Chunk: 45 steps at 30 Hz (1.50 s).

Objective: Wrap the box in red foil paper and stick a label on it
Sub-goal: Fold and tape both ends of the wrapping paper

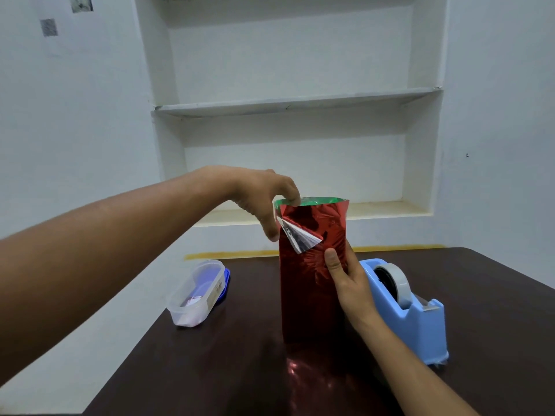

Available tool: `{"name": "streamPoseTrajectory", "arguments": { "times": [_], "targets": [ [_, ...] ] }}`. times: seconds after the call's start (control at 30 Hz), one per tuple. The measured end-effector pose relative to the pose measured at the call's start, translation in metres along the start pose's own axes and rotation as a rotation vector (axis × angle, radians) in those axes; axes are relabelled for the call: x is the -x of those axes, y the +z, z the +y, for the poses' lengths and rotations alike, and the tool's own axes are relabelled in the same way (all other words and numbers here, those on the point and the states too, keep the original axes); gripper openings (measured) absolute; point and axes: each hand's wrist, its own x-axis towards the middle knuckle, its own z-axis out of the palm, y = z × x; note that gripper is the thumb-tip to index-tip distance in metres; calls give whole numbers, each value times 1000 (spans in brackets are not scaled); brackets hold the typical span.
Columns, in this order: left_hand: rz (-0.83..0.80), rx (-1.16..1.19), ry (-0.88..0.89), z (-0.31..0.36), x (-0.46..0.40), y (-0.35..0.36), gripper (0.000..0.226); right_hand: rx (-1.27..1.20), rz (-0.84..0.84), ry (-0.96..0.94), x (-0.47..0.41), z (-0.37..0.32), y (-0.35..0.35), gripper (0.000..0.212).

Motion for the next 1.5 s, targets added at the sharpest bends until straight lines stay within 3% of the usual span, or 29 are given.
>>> {"name": "streamPoseTrajectory", "arguments": {
  "times": [0.13,0.2,0.37,0.5,0.7,0.8,0.93,1.07,1.17,1.3,1.37,1.5],
  "targets": [
    [85,20,78,-5,-4,-6,32,10,13,19,0,1,0,57],
    [80,88,73,-3,0,-8,24,-6,31,31,-1,1,-2,54],
    [155,209,47,4,9,-5,25,40,8,-4,1,-1,2,52],
    [64,102,61,8,15,-3,62,56,15,3,0,2,2,65],
    [253,221,107,5,9,-5,11,44,37,-13,0,1,2,63],
    [254,293,117,8,12,-8,17,58,12,-30,2,-1,3,56],
    [55,176,52,11,12,-6,53,57,8,-17,2,-3,2,55],
    [187,219,69,11,6,-6,20,64,32,-4,3,-2,2,53],
    [309,304,75,16,5,-9,30,74,16,11,2,-2,1,57],
    [148,240,46,22,4,-5,29,90,8,-3,3,-3,3,50],
    [220,277,80,24,5,-5,24,99,11,6,2,-2,2,56],
    [604,680,89,25,12,0,28,116,-20,31,3,-10,0,52]
  ]
}}
